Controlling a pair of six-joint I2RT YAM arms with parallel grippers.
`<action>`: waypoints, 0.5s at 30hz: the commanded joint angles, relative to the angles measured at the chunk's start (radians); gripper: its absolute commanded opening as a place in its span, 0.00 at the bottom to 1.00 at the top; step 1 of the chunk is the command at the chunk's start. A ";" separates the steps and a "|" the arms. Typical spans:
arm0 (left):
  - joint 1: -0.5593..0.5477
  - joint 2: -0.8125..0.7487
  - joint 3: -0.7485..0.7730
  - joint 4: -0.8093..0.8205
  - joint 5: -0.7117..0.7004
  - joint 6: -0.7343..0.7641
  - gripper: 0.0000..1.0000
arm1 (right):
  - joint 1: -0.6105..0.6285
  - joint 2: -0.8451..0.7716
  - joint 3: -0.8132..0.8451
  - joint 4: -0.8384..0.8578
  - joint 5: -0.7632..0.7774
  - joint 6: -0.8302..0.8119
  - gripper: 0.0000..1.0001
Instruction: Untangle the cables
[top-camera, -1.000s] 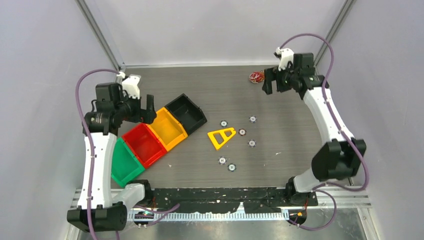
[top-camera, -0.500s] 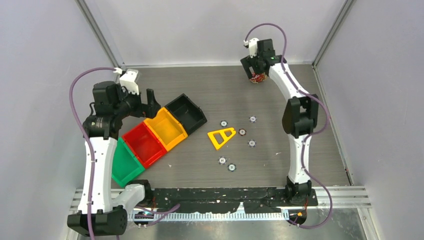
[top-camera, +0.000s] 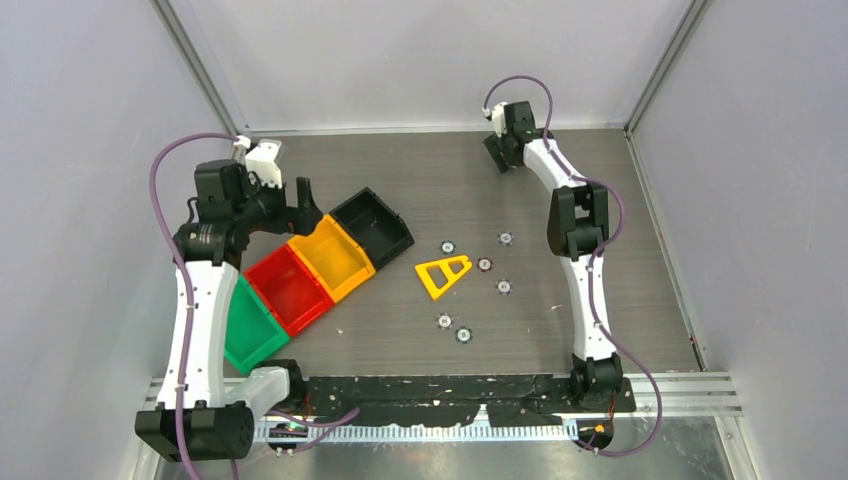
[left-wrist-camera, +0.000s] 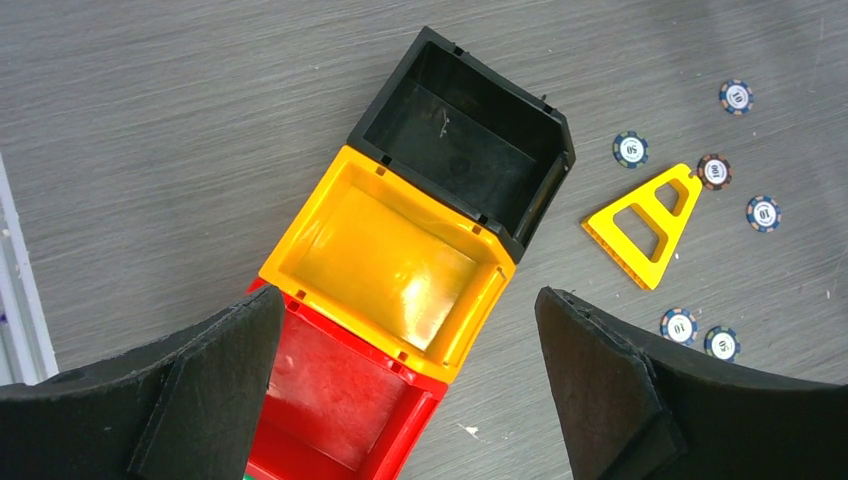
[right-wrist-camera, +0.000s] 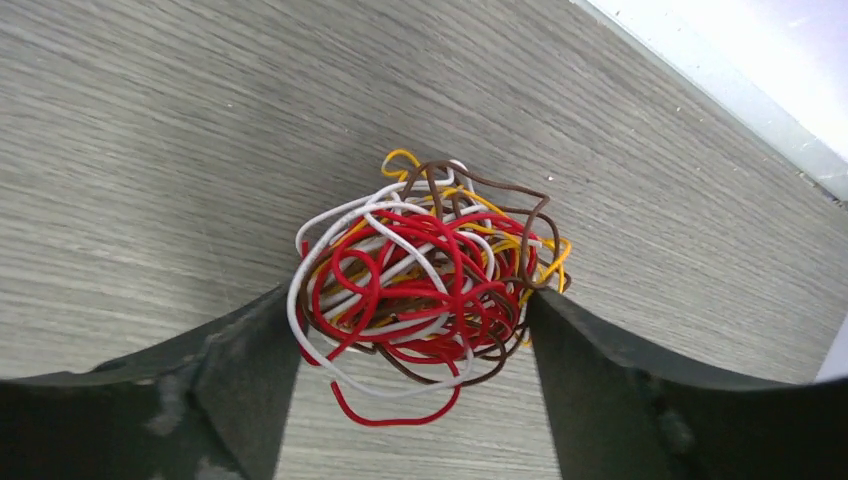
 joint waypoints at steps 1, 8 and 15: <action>-0.001 0.000 0.010 0.023 -0.028 0.005 0.99 | -0.023 -0.008 0.048 0.056 -0.007 0.021 0.69; -0.002 -0.004 0.014 0.043 -0.015 0.010 0.99 | -0.028 -0.176 -0.099 -0.004 -0.205 0.039 0.06; -0.036 0.050 0.080 0.029 0.324 0.069 0.99 | -0.033 -0.648 -0.418 -0.208 -0.746 0.039 0.05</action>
